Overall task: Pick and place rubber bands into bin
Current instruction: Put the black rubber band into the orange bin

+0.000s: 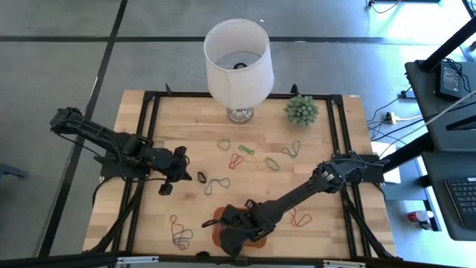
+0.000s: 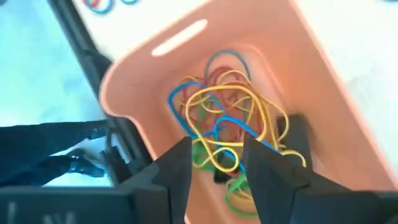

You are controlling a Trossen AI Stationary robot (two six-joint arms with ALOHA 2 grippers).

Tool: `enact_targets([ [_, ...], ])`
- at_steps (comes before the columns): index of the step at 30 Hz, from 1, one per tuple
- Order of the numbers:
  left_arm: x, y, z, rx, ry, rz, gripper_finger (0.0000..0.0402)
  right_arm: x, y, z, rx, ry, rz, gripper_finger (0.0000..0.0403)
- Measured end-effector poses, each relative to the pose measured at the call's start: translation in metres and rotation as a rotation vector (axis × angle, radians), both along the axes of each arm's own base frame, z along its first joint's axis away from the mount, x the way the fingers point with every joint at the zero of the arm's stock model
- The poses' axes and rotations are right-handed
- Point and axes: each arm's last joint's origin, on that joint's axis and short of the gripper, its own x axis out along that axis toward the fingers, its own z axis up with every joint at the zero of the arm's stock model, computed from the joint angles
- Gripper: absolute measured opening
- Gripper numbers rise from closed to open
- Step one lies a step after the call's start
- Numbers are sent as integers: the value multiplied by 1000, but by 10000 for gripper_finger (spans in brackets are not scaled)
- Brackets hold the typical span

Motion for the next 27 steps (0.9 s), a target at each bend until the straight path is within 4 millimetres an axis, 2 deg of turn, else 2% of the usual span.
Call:
enact_targets([
  [7, 8, 10, -6, 29, 35, 85, 1, -31, -10, 30, -167, 61, -9, 122],
  [11, 21, 22, -20, 35, 130, 128, 8, -47, -13, 38, -235, 128, -60, 103],
  [14, 31, 30, -35, 29, 219, 76, 18, -56, -17, 42, -261, 175, -109, 90],
  [20, 46, 43, -64, 47, 368, -1, 66, -60, -20, 48, -292, 135, -162, 54],
  [25, 52, 47, -78, 97, 419, -63, 119, -59, -25, 53, -346, 70, -204, 9],
  [27, 55, 47, -82, 115, 419, -88, 137, -57, -28, 53, -358, 62, -210, 5],
])
